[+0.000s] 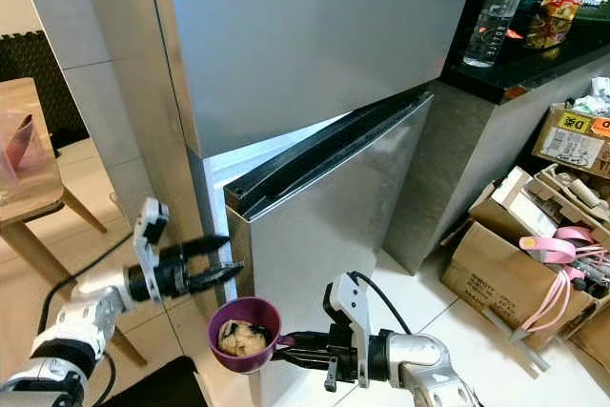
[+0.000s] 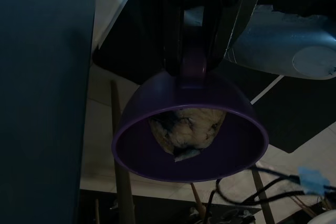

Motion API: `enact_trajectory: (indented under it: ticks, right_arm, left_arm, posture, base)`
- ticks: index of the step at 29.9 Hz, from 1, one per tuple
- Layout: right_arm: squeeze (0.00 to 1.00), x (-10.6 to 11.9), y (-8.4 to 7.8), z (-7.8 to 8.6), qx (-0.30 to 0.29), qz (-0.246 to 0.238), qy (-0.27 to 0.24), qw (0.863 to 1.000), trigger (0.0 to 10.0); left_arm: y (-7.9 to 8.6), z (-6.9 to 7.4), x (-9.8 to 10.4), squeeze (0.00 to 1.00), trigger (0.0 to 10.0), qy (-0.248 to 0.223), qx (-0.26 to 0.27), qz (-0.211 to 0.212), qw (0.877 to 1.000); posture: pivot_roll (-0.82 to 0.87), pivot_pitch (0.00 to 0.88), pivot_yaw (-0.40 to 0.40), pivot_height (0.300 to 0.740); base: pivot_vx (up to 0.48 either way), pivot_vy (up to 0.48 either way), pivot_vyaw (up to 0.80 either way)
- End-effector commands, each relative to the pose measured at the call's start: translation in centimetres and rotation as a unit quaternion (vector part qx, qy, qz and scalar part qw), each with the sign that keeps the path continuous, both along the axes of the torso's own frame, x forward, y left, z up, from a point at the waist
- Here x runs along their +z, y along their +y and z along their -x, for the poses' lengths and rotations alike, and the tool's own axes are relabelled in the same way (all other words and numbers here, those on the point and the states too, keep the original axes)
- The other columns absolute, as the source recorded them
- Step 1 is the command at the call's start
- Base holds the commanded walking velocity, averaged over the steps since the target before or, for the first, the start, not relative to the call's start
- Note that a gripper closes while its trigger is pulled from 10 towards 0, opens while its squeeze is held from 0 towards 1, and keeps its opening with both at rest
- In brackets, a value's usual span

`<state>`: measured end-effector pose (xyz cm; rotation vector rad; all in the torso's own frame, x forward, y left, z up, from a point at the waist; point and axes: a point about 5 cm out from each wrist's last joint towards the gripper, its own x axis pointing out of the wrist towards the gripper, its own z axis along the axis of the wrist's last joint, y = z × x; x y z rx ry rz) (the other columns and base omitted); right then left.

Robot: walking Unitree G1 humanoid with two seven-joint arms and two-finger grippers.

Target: Restocking fridge

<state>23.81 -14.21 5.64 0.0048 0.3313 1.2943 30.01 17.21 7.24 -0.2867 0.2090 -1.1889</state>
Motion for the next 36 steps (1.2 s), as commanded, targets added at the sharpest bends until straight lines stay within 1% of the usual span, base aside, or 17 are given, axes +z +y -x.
enact_trajectory:
  ticks: [1, 6, 13, 16, 17, 19, 22, 23, 24, 25, 27, 28, 30, 31, 32, 33, 36]
  right_arm:
    - [0.0, 0.6, 0.2, -0.2, 0.006, -0.008, -0.013, 1.0, 10.0]
    - [0.0, 0.6, 0.2, -0.2, 0.008, -0.007, -0.012, 1.0, 10.0]
    - [0.0, 0.4, 0.4, -0.1, 0.01, -0.006, -0.011, 1.0, 10.0]
    - [0.0, 0.3, 0.5, -0.1, 0.013, -0.006, -0.01, 1.0, 10.0]
    - [0.0, 0.3, 0.5, -0.1, 0.013, -0.006, -0.01, 1.0, 10.0]
    - [0.0, 0.3, 0.7, -0.1, 0.014, -0.006, -0.01, 1.0, 10.0]
    - [0.0, 0.2, 0.7, -0.1, 0.015, -0.005, -0.01, 1.0, 10.0]
    - [0.0, 0.1, 0.8, -0.2, 0.012, -0.003, -0.012, 1.0, 10.0]
    - [0.0, -0.3, 0.8, -0.4, 0.0, 0.006, -0.014, 1.0, 10.0]
    - [0.0, -0.3, 0.8, -0.4, 0.0, 0.006, -0.014, 1.0, 10.0]
    - [0.0, -0.6, 0.8, -0.5, -0.008, 0.013, -0.013, 1.0, 10.0]
    - [0.0, -0.6, 0.8, -0.5, -0.008, 0.013, -0.013, 1.0, 10.0]
    - [0.0, -0.9, 0.8, -0.3, -0.001, 0.018, -0.007, 1.0, 10.0]
    - [0.0, -0.9, 0.8, -0.3, -0.001, 0.018, -0.007, 1.0, 10.0]
    - [0.0, -0.9, 0.9, 0.0, 0.006, 0.013, -0.003, 1.0, 10.0]
    - [0.0, -0.8, 0.9, 0.0, 0.007, 0.012, -0.003, 1.0, 10.0]
    - [0.0, -0.8, 0.9, 0.0, 0.01, 0.009, -0.002, 1.0, 10.0]
  left_arm:
    - [1.1, 0.5, -0.8, 0.0, 10.0, 0.024, 0.016, -0.017, 0.999]
    - [2.8, 1.9, -3.3, 0.0, 10.0, 0.091, 0.092, -0.018, 0.991]
    - [3.9, 3.2, -5.2, 0.0, 10.0, 0.139, 0.156, -0.025, 0.978]
    - [4.8, 4.1, -7.1, 0.0, 10.0, 0.189, 0.25, -0.045, 0.949]
    - [4.8, 4.1, -7.1, 0.0, 10.0, 0.189, 0.25, -0.045, 0.949]
    - [5.1, 5.3, -8.7, 0.0, 10.0, 0.231, 0.299, -0.068, 0.923]
    - [5.1, 5.8, -9.3, 0.0, 10.0, 0.245, 0.313, -0.078, 0.914]
    - [5.1, 6.6, -10.1, 0.0, 10.0, 0.266, 0.331, -0.085, 0.901]
    - [5.2, 8.1, -11.5, 0.0, 10.0, 0.299, 0.365, -0.101, 0.876]
    - [5.2, 8.1, -11.5, 0.0, 10.0, 0.299, 0.365, -0.101, 0.876]
    - [5.2, 9.3, -12.5, 0.0, 10.0, 0.324, 0.393, -0.111, 0.854]
    - [5.2, 9.3, -12.5, 0.0, 10.0, 0.324, 0.393, -0.111, 0.854]
    - [5.3, 10.9, -13.6, 0.0, 10.0, 0.356, 0.416, -0.122, 0.828]
    - [5.3, 10.9, -13.6, 0.0, 10.0, 0.356, 0.416, -0.122, 0.828]
    - [5.3, 12.6, -14.6, 0.0, 10.0, 0.38, 0.434, -0.143, 0.804]
    - [5.4, 13.2, -14.9, 0.0, 10.0, 0.387, 0.44, -0.152, 0.796]
    - [5.5, 13.8, -15.3, 0.0, 10.0, 0.393, 0.449, -0.169, 0.784]
  posture:
    - [-0.08, 0.0, -0.011, 0.74]
    - [-0.08, 0.0, -0.011, 0.74]
    - [-0.07, 0.0, -0.007, 0.74]
    - [-0.07, 0.0, -0.006, 0.74]
    - [-0.07, 0.0, -0.006, 0.74]
    - [-0.07, 0.0, -0.006, 0.74]
    - [-0.07, 0.0, -0.006, 0.74]
    - [-0.07, 0.0, -0.006, 0.74]
    - [-0.07, 0.0, -0.008, 0.74]
    - [-0.07, 0.0, -0.008, 0.74]
    - [-0.06, 0.0, -0.007, 0.74]
    - [-0.06, 0.0, -0.007, 0.74]
    - [-0.07, 0.0, -0.008, 0.74]
    - [-0.07, 0.0, -0.008, 0.74]
    - [-0.06, 0.0, -0.007, 0.74]
    - [-0.06, 0.0, -0.007, 0.74]
    - [-0.06, 0.0, -0.008, 0.74]
  base:
    - [0.0, 0.0, 0.0]
    - [0.0, 0.0, 0.0]
    - [0.0, 0.0, 0.0]
    - [0.0, 0.0, 0.0]
    - [0.0, 0.0, 0.0]
    - [0.0, 0.0, 0.0]
    - [0.0, 0.0, 0.0]
    - [0.0, 0.0, 0.0]
    - [0.0, 0.0, 0.0]
    - [0.0, 0.0, 0.0]
    - [0.0, 0.0, 0.0]
    - [0.0, 0.0, 0.0]
    - [0.0, 0.0, 0.0]
    - [0.0, 0.0, 0.0]
    - [0.0, 0.0, 0.0]
    - [0.0, 0.0, 0.0]
    - [0.0, 0.0, 0.0]
